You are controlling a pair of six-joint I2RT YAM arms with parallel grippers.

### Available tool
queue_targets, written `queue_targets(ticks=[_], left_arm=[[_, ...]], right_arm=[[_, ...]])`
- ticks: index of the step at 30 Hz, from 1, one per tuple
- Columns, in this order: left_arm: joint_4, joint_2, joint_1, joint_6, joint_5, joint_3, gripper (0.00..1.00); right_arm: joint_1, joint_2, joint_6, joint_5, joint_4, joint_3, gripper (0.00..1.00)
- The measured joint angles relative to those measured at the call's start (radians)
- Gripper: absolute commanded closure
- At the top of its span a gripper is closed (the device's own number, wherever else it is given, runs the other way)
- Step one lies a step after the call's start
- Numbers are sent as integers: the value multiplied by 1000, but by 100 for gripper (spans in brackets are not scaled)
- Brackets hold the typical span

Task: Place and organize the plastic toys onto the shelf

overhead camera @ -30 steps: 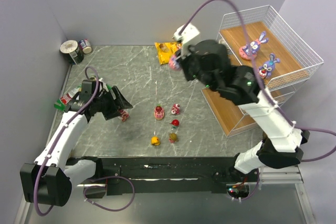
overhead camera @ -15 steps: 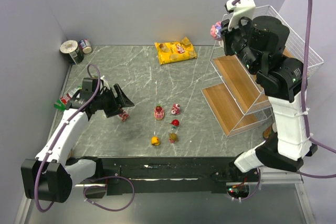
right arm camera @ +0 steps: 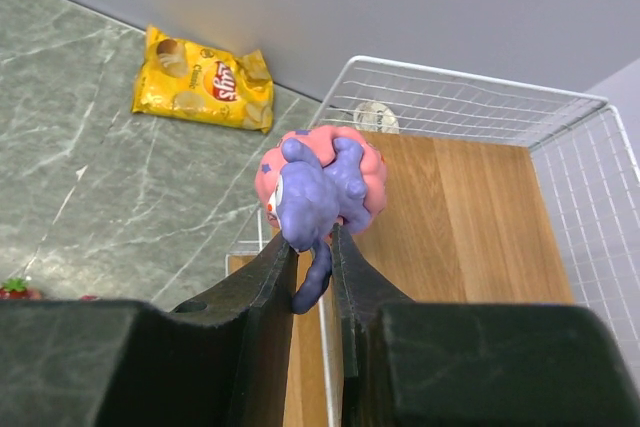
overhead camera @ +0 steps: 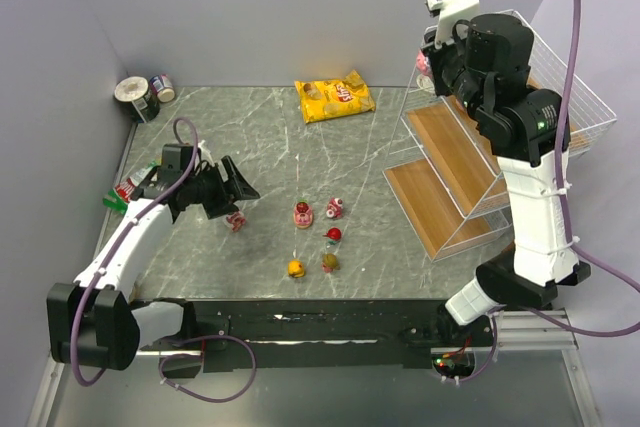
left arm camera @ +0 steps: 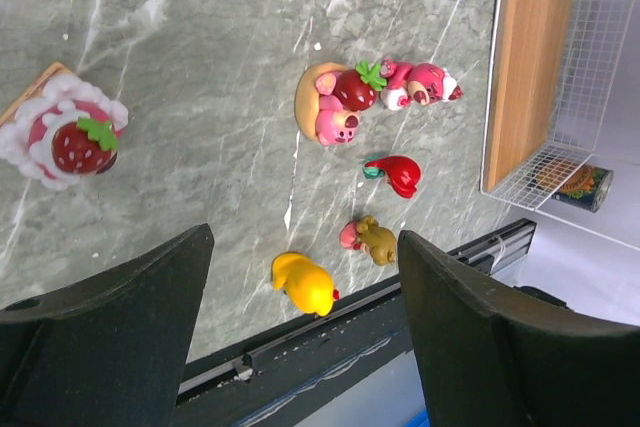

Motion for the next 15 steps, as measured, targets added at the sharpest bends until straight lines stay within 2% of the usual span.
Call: queue_targets(ticks=[15], left_arm=[[32, 60, 0, 6, 23, 0, 19]], right_arm=[[-109, 11, 19, -46, -45, 45, 100]])
